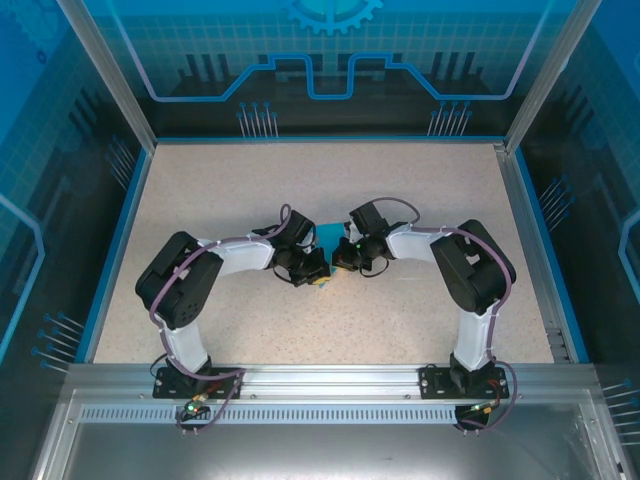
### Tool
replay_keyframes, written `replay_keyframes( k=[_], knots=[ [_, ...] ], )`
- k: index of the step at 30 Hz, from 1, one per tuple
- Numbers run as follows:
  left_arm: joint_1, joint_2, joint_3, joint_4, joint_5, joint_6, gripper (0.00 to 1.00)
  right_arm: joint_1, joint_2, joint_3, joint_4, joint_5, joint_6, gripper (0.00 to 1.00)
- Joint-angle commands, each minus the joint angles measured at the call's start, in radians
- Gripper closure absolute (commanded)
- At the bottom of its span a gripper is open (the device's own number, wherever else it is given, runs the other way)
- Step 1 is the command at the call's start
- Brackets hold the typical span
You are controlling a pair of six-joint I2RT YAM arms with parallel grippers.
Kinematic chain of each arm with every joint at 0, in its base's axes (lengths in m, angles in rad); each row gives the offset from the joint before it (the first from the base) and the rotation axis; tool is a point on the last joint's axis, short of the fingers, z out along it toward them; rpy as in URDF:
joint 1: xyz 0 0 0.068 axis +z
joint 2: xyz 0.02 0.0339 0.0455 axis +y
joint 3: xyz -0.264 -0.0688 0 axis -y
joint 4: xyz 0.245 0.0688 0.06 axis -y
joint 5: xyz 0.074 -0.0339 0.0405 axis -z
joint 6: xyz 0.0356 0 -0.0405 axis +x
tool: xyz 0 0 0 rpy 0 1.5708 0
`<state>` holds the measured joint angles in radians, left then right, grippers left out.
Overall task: Fold a paper plane with a square sheet of paper (pick it up from the middle)
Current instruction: Third fold the triangle at the center of the table.
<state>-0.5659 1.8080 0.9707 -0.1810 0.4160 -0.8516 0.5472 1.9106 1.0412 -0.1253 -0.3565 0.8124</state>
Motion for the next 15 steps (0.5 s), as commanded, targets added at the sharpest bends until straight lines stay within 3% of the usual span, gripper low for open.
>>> replay_keyframes(
  k=[1,15],
  knots=[
    [0.000,0.011,-0.020,0.017,-0.048,0.000,0.95,-0.009,0.013,-0.022,-0.008,0.011,0.010,1.00],
    [-0.007,0.030,-0.096,-0.010,-0.011,0.030,0.95,-0.010,0.016,-0.027,-0.014,0.021,0.014,1.00]
  ],
)
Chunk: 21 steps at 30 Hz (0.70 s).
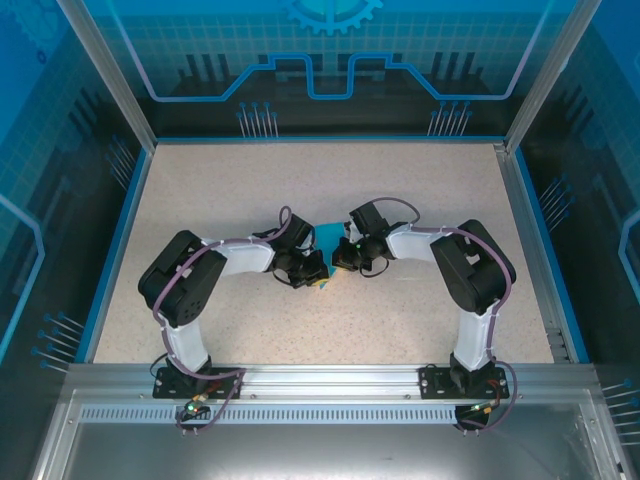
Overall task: Fold a paper plane with a square sheet of paper (pick it up from the middle)
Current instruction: Third fold the triangle at the center of the table.
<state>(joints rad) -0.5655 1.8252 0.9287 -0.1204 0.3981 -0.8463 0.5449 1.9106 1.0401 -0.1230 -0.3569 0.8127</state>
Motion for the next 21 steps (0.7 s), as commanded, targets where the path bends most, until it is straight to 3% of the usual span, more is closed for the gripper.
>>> replay_keyframes(
  k=[1,21],
  knots=[
    [-0.008,0.016,-0.062,-0.078,0.005,0.032,0.95,-0.010,0.018,-0.028,-0.017,0.023,0.015,1.00],
    [-0.018,-0.053,-0.108,-0.293,0.016,0.163,0.95,-0.019,0.046,-0.019,-0.072,0.063,0.016,1.00]
  ],
)
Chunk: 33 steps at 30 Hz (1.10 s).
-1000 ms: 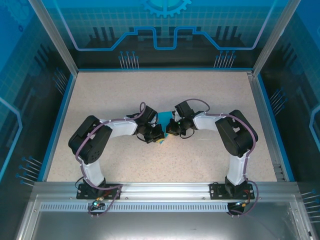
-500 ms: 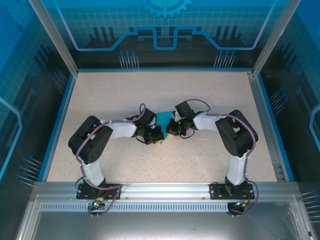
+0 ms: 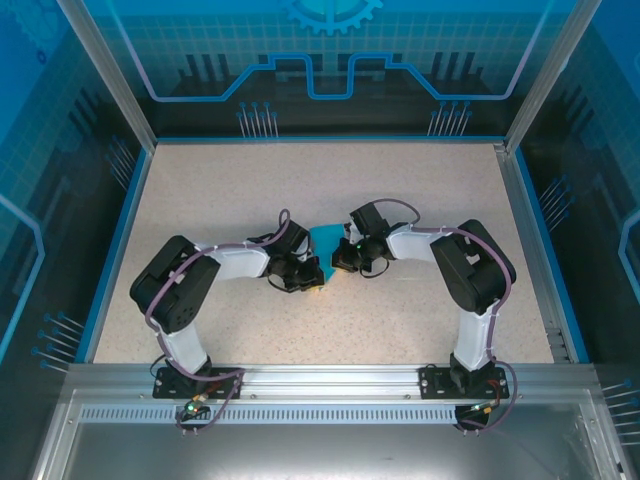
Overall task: Fold a paper plane with a square sheet of paper (pick it up from the middle)
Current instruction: Third fold the triangle at the center of the table.
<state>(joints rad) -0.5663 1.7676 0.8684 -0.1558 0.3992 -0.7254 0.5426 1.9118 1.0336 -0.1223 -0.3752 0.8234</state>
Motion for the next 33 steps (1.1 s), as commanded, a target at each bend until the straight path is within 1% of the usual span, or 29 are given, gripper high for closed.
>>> replay_keyframes(
  k=[1,4,8,12,15,18,24,33],
  knots=[
    [-0.018,0.003,-0.044,-0.262,0.017,0.046,0.95,-0.017,0.046,-0.012,-0.076,0.082,0.005,1.00],
    [-0.020,-0.008,-0.027,-0.280,0.026,0.063,0.95,-0.017,0.049,-0.008,-0.080,0.084,0.003,1.00],
    [-0.018,-0.058,0.008,-0.277,0.034,0.062,0.95,-0.018,0.049,-0.006,-0.082,0.081,0.002,1.00],
    [-0.016,-0.129,0.026,-0.180,0.027,0.008,0.95,-0.017,0.048,0.002,-0.082,0.076,0.002,1.00],
    [-0.017,-0.146,0.030,-0.105,0.006,-0.036,0.94,-0.017,0.049,0.005,-0.083,0.075,0.001,1.00],
    [-0.016,-0.114,0.033,-0.059,-0.004,-0.075,0.94,-0.017,0.050,0.006,-0.081,0.071,0.002,1.00],
    [-0.017,-0.038,0.046,-0.026,-0.017,-0.092,0.95,-0.017,0.040,0.012,-0.072,0.054,0.000,1.00],
    [-0.015,0.007,0.040,-0.045,-0.061,-0.056,0.96,-0.017,0.024,0.025,-0.059,0.020,-0.010,1.00]
  ],
)
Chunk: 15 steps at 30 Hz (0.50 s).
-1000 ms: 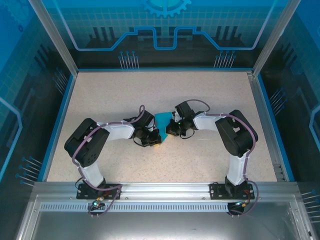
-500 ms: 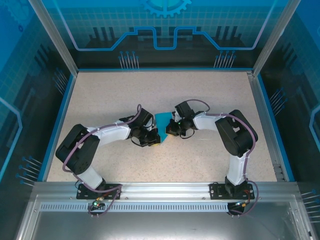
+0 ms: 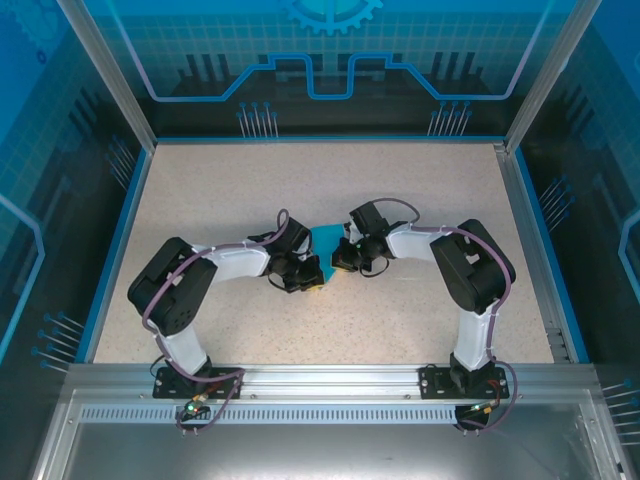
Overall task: Fold a paper plane with a square sheet of paper (pick it up from the middle)
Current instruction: Third fold the triangle at the center of the table.
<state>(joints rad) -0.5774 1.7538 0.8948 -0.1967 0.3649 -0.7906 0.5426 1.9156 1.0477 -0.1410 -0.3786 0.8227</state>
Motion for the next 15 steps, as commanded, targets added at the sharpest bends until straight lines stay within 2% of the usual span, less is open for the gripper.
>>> replay_keyframes(
  k=[1,8,15],
  knots=[
    [-0.006,0.026,0.013,-0.008,-0.030,0.011,0.96,-0.017,0.015,0.011,-0.038,0.020,-0.012,1.00],
    [-0.005,0.045,0.006,-0.022,-0.032,0.013,0.97,0.007,-0.061,0.000,-0.011,-0.005,-0.061,1.00],
    [-0.005,0.047,0.005,-0.034,-0.036,0.011,0.98,0.051,-0.052,-0.024,-0.012,-0.014,-0.060,1.00]
  ],
)
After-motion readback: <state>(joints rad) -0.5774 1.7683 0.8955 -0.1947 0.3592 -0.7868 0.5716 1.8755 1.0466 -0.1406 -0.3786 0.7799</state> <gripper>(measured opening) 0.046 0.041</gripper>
